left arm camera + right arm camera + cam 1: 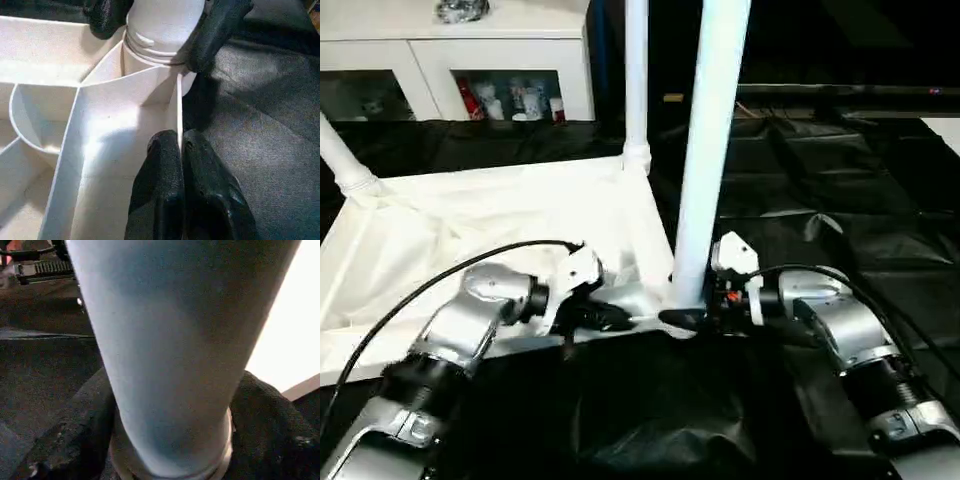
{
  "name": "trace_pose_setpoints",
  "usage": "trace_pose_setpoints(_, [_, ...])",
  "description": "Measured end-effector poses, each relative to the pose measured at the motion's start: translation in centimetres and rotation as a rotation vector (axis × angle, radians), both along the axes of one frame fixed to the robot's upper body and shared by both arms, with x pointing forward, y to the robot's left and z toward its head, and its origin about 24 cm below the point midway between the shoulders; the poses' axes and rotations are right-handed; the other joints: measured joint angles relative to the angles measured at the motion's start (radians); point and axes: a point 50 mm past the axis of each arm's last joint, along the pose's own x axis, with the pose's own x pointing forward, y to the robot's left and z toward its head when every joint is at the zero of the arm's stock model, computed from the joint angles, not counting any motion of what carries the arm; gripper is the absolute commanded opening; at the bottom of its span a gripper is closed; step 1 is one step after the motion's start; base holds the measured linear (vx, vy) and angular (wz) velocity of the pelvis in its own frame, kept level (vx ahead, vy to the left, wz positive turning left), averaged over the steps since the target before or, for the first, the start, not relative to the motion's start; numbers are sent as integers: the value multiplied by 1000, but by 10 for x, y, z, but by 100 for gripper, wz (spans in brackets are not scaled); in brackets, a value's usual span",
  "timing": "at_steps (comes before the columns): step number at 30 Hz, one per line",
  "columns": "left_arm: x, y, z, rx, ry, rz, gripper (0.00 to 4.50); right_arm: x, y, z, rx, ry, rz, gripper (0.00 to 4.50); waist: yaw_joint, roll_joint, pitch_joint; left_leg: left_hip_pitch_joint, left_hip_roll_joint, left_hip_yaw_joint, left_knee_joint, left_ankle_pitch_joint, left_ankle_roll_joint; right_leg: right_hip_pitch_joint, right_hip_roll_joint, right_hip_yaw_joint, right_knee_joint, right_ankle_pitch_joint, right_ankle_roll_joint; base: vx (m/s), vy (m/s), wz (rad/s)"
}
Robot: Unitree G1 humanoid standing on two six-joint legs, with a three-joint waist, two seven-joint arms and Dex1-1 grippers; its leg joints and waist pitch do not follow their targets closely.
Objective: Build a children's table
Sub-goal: Rotate leg to tighten
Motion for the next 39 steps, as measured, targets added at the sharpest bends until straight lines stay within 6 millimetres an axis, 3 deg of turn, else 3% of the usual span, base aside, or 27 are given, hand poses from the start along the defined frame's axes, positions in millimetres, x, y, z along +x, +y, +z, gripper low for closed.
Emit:
trace_pose_setpoints(4, [-1, 1, 1, 4, 1, -12, 0, -3, 1, 0, 20, 22, 8, 279, 0, 0, 0, 0, 0, 0, 0, 0, 0, 0, 0, 0, 0, 0, 0, 0, 0, 0])
trace_pose_setpoints(10, [1, -4, -2, -10, -8, 30, 0, -2, 4, -4, 48, 28, -62, 267, -1, 0, 0, 0, 0, 0, 0, 0, 0, 0, 0, 0, 0, 0, 0, 0, 0, 0])
trace_pose_setpoints(14, [20, -15, -5, 0, -46, 179, 0, 15, 11, -13, 86, 12, -338, 266, -12, 0, 0, 2, 0, 0, 1, 0, -1, 0, 0, 0, 1, 0, -1, 0, 0, 0])
trace_pose_setpoints(16, [31, -26, -4, 4, -64, 273, 0, 29, 18, -13, 86, -6, -510, 266, -29, -1, 0, 2, 0, 0, 1, 1, -1, 0, 0, 0, 1, 1, -2, 0, 0, 0])
trace_pose_setpoints(19, [35, -36, -6, -6, -73, 313, 0, 34, 18, -14, 87, -13, -600, 266, -41, -2, -1, 2, 0, 0, 1, 1, -1, 0, 0, 0, 0, 1, -2, 0, 0, 0])
trace_pose_setpoints(24, [47, -53, -5, -2, -105, 417, 0, 49, 29, -13, 83, -28, -819, 266, -42, -1, -1, 1, 0, 0, 0, 1, -1, -1, 0, -1, 1, 1, -2, 0, 0, 0])
trace_pose_setpoints(27, [47, -55, -5, -2, -114, 426, 0, 50, 29, -13, 86, -44, -839, 266, -41, -1, -1, 1, 0, 0, 0, 1, -1, -1, 0, -1, -1, 1, -1, 0, 0, 0])
trace_pose_setpoints(28, [47, -56, -5, -2, -115, 426, 0, 50, 29, -14, 90, -47, -839, 335, -41, -1, -1, 1, 0, 0, 0, 1, -1, -1, 0, -1, -2, 1, -1, 0, 0, 0])
trace_pose_setpoints(31, [47, -56, -5, 1, -118, 425, 0, 50, 29, -14, 100, -39, -825, 337, -41, -1, -1, 1, 0, 0, 0, 1, -1, -1, 0, 0, -2, 1, -1, 0, 0, 0])
trace_pose_setpoints(34, [47, -55, -5, 0, -114, 407, 0, 47, 25, -14, 103, -38, -776, 381, -39, -1, -1, 1, 0, 0, 0, 1, -1, -1, 0, 0, -1, 1, -1, 0, 0, 0])
trace_pose_setpoints(39, [41, -46, -5, -3, -113, 339, 0, 39, 15, -13, 65, -64, -606, 390, -39, -1, -1, 1, 0, 0, 0, 1, -1, -1, 0, -1, -1, 1, -1, 0, 0, 0])
